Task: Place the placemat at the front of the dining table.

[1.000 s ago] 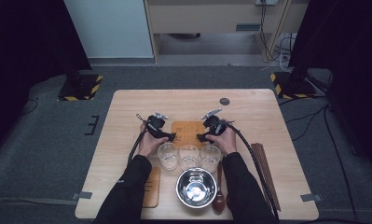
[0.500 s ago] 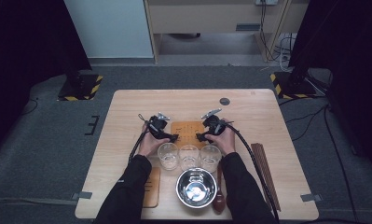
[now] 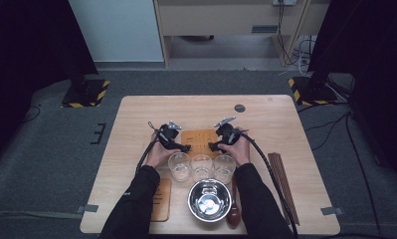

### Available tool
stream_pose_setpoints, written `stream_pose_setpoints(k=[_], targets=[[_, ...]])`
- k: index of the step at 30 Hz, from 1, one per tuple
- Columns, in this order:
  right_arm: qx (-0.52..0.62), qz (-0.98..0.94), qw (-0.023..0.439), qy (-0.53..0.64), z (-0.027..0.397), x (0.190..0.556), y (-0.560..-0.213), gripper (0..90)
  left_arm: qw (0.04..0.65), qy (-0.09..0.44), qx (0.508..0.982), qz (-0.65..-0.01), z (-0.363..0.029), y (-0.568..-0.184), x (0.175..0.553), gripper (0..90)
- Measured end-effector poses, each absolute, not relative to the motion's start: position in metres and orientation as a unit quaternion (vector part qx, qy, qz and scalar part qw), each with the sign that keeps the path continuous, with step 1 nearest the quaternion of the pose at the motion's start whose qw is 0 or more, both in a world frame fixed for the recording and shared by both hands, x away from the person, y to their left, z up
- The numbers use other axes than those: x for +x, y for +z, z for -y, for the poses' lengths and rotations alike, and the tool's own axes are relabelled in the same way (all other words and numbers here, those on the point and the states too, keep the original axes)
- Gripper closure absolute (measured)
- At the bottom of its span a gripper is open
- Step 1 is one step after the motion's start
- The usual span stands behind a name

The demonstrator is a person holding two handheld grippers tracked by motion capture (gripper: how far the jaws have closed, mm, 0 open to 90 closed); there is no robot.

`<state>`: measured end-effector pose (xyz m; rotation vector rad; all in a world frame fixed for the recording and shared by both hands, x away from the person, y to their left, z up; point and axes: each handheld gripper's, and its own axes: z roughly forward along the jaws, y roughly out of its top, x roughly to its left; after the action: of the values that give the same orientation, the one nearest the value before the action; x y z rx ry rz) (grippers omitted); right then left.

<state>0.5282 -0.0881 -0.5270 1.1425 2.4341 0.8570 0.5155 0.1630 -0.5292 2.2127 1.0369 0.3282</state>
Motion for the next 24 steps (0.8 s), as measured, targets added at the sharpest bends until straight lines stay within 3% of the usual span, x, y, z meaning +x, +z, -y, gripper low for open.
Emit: stream_pose_setpoints(k=[9,24], targets=[[0.400,-0.850,0.166,0.299,0.088,0.527,-0.527,7.9,0.331,0.129,0.845,-0.399,-0.162,-0.530,0.519,8.7],[0.423,-0.819,0.206,0.329,0.093,0.539,-0.535,8.0,0.360,0.176,0.810,-0.427,-0.160,-0.537,0.534,14.5]])
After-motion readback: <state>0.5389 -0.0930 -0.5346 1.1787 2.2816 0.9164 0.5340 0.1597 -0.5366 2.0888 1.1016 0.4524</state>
